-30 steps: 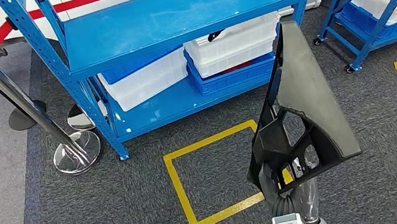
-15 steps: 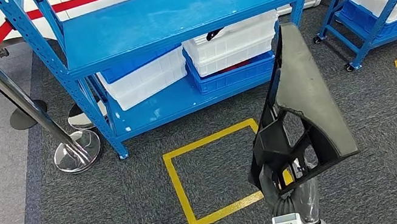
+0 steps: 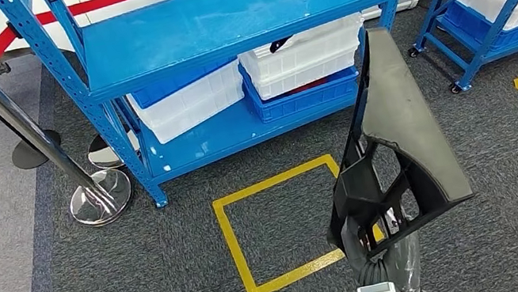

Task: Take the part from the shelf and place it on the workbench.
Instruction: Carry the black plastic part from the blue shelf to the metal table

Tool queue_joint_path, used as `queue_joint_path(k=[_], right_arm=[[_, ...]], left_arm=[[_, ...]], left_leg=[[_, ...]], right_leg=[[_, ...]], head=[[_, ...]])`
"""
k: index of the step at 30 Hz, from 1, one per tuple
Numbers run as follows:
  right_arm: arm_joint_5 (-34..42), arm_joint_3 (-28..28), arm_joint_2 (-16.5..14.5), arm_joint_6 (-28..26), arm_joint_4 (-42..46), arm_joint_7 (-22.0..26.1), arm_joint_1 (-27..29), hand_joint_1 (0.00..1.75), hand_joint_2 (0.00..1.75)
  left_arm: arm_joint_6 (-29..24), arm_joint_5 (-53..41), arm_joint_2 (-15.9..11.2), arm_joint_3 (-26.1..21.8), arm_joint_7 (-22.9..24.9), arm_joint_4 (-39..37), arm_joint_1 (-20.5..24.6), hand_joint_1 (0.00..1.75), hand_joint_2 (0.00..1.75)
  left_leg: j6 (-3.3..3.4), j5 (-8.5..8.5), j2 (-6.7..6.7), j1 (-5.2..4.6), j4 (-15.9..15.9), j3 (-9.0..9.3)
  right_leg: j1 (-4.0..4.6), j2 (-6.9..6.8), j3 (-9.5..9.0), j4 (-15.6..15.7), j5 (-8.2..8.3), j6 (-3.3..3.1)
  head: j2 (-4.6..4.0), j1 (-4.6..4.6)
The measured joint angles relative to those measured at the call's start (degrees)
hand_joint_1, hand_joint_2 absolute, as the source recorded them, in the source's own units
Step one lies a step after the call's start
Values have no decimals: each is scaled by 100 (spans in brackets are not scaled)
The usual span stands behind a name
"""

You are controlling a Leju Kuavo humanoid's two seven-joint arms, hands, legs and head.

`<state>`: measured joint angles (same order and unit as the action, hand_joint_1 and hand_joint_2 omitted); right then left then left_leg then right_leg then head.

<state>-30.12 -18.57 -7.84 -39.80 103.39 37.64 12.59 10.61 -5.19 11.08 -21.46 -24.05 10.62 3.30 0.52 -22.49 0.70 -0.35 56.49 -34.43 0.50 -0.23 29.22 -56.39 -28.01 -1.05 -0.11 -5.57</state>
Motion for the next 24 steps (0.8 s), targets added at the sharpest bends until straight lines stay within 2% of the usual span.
queue_joint_path(k=[8,13,14,15,16,18,19,20,21,22,24], right_arm=[[-186,96,-109,0,46,-134,54,175,175],[-263,193,-212,0,101,-65,90,175,175],[-268,207,-227,0,118,-48,96,175,175],[-270,219,-235,0,134,-37,101,175,175],[-270,232,-238,0,146,-30,106,175,175],[-271,264,-239,-1,154,-26,125,175,175],[-271,278,-239,-2,154,-26,139,175,175],[-271,289,-239,-5,154,-23,151,175,175],[-271,296,-239,-8,154,-18,159,175,175],[-272,302,-242,-10,154,-9,162,175,175],[-277,318,-254,-12,155,18,160,175,175]], left_arm=[[19,-21,-3,0,-19,0,1,0,175],[20,-25,-4,0,-37,0,0,0,175],[20,-27,-2,-1,-41,0,1,0,175],[21,-28,-1,-1,-44,0,4,0,175],[21,-30,2,-2,-46,0,7,0,175],[21,-30,1,-2,-49,1,10,0,175],[21,-30,1,-3,-50,1,7,0,175],[21,-31,0,-3,-50,1,4,0,175],[21,-32,1,-4,-51,0,2,0,175],[21,-34,1,-4,-51,0,2,0,175],[21,-38,1,-4,-54,1,3,0,175]], left_leg=[[25,-15,-1,-20,40,-31],[93,-14,1,-13,25,-38],[116,6,4,2,-11,-28],[140,28,7,19,-47,-22],[157,48,12,34,-73,-23],[171,64,35,28,-75,-55],[169,69,54,25,-70,-74],[164,76,80,25,-60,-93],[155,80,107,28,-45,-109],[142,80,141,33,-23,-124],[89,69,209,30,45,-149]], right_leg=[[-10,0,12,4,10,39],[-16,-3,8,4,1,103],[-18,1,21,-46,-48,126],[-20,6,73,-184,-163,149],[-29,13,177,-438,-344,172],[-64,21,527,-1213,-778,214],[-85,20,668,-1521,-895,234],[-106,18,724,-1649,-897,252],[-126,9,659,-1526,-779,267],[-145,-19,485,-1194,-588,278],[-161,-182,100,-407,-261,268]], head=[[0,0],[0,0],[0,1],[0,1],[0,1],[0,2],[0,2],[0,2],[0,2],[0,2],[-1,3]])
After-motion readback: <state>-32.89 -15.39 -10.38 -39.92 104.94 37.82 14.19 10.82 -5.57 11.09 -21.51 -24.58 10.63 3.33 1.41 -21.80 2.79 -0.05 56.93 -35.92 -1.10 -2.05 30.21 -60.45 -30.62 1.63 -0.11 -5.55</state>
